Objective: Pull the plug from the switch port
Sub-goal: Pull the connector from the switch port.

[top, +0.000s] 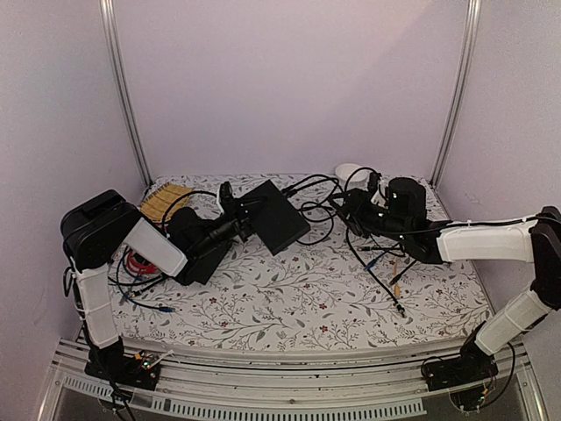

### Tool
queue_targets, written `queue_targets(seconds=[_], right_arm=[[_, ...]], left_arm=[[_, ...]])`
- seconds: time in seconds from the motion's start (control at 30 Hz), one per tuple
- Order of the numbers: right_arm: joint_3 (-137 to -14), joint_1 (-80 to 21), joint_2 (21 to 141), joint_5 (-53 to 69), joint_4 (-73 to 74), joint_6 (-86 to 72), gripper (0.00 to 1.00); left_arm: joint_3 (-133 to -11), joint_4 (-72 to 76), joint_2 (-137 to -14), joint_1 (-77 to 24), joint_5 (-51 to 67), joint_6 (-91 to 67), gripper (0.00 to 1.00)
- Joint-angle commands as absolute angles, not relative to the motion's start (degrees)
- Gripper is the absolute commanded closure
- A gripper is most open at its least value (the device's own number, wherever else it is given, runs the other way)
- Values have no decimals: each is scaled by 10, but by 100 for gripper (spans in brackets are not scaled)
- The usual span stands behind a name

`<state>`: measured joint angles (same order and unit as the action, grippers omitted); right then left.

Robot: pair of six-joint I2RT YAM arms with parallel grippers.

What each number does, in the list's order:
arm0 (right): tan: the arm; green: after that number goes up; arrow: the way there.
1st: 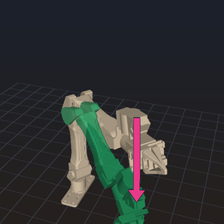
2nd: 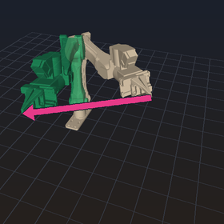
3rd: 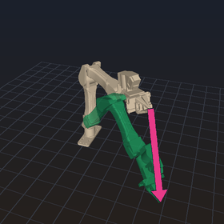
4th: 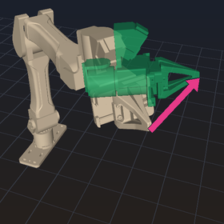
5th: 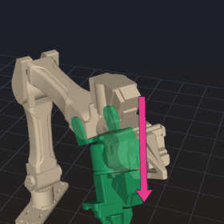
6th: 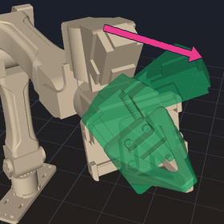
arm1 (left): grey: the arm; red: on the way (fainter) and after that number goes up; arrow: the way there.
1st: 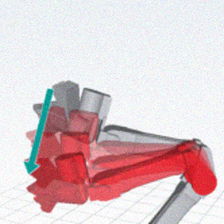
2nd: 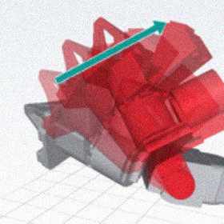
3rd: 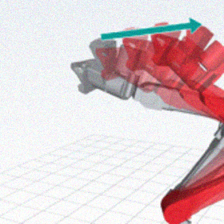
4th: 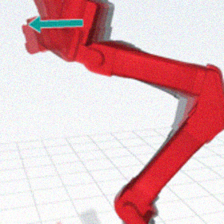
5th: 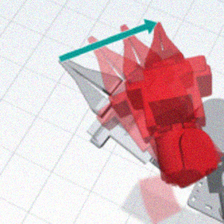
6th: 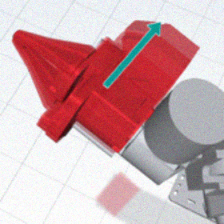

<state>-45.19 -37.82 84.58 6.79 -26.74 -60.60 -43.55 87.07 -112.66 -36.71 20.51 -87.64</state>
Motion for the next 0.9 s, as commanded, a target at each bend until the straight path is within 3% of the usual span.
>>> queue_targets(seconds=[0.0, 0.23, 0.87], right_arm=[[-522, -397, 896, 105, -291, -563, 48], [-589, -406, 961, 153, -292, -553, 53], [-640, -425, 1011, 201, -305, -533, 53]], left_arm=[[-453, 979, -1121, -371, 212, -886, 100], [-447, 968, -1121, -371, 213, -889, 100], [-440, 904, -1100, -372, 206, -880, 100]])
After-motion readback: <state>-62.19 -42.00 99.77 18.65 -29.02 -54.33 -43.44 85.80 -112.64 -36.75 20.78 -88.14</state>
